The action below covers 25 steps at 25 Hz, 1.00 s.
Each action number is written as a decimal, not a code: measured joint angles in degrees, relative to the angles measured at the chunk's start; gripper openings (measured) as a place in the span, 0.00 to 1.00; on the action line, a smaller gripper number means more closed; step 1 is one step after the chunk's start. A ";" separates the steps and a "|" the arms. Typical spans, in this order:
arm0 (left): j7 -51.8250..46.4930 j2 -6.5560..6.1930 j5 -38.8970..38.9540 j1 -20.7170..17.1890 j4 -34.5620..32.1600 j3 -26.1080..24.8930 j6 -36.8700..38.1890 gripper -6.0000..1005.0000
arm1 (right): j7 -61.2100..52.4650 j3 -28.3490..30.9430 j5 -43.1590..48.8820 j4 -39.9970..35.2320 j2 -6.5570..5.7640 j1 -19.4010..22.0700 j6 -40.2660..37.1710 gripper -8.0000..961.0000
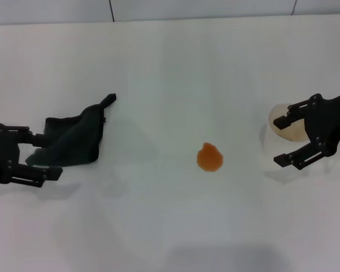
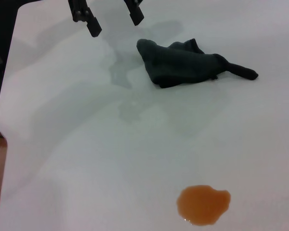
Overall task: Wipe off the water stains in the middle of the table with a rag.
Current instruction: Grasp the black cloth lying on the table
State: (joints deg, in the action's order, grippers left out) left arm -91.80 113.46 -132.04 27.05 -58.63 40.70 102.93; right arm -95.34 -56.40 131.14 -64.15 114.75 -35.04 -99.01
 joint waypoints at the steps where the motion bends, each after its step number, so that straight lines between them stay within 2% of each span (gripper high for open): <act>1: -0.45 -0.13 -0.30 0.05 -0.59 0.00 0.48 0.87 | -0.05 0.03 0.00 -0.10 -0.06 0.05 -0.23 0.88; 6: -1.75 -0.99 -0.75 0.10 -1.63 0.00 1.37 0.87 | -0.09 0.28 -0.01 -0.23 -0.15 0.34 -1.69 0.88; 9: -4.05 -2.05 -2.59 0.29 -2.79 -0.01 2.11 0.87 | -0.12 0.28 -0.01 -0.29 -0.10 0.37 -1.88 0.88; 16: -9.23 -2.30 -10.44 3.05 -5.40 -0.39 1.67 0.87 | -0.35 0.05 -0.01 -0.36 0.11 0.02 -2.02 0.88; 20: -12.44 -1.41 -13.41 4.89 -5.09 -0.44 -2.74 0.87 | -0.37 -0.11 -0.09 -0.36 0.21 -0.08 -1.91 0.88; 25: -15.35 0.69 -19.16 8.41 -2.30 -0.38 -5.81 0.87 | -0.37 -0.65 -0.58 -0.33 0.29 -0.16 -1.70 0.88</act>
State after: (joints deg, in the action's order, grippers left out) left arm -107.15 114.15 -151.21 35.46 -60.93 40.32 97.12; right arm -95.71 -57.05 130.56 -64.48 115.05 -35.20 -100.71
